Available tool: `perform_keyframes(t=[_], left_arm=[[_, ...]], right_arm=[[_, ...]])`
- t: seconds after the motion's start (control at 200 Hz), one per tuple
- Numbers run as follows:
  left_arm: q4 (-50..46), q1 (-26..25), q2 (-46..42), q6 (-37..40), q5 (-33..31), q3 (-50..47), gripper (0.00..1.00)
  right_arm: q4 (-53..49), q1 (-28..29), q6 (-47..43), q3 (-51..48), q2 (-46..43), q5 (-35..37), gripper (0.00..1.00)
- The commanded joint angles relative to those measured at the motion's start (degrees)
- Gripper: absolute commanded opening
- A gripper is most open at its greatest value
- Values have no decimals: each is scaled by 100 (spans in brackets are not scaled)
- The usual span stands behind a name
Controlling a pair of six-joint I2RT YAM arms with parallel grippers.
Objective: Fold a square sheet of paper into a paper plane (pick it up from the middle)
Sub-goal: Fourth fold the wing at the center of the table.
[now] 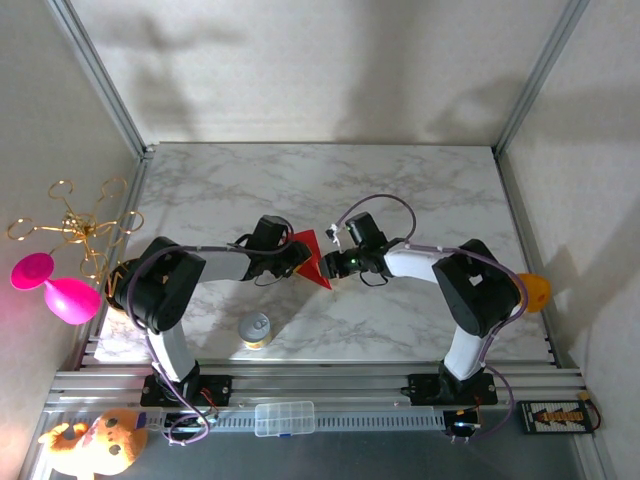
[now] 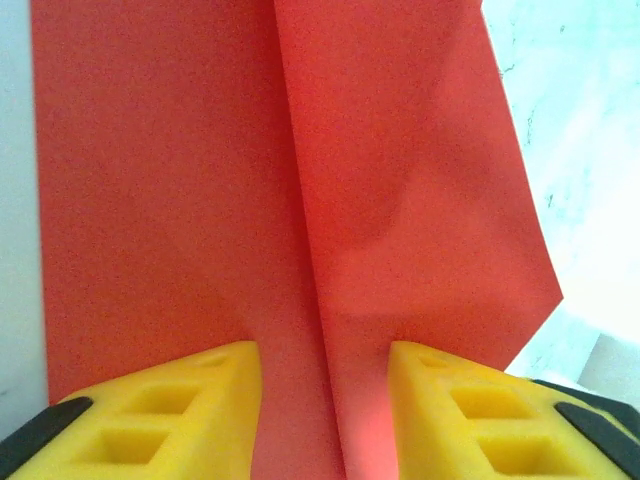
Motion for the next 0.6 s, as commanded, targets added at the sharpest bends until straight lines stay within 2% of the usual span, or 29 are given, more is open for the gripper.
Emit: perform_keyframes(t=[0.0, 0.12, 0.376, 0.596], left_arm=[[-995, -82, 644, 18, -610, -185, 40], [-1079, -99, 708, 34, -640, -132, 40], [-1209, -109, 821, 17, -677, -110, 41], [-1440, -109, 853, -9, -822, -83, 42]], right_arm=[[-95, 163, -163, -54, -61, 391, 40], [-128, 256, -179, -10, 41, 455, 39], [-110, 272, -281, 18, 180, 459, 29], [-50, 273, -414, -43, 197, 459, 28]])
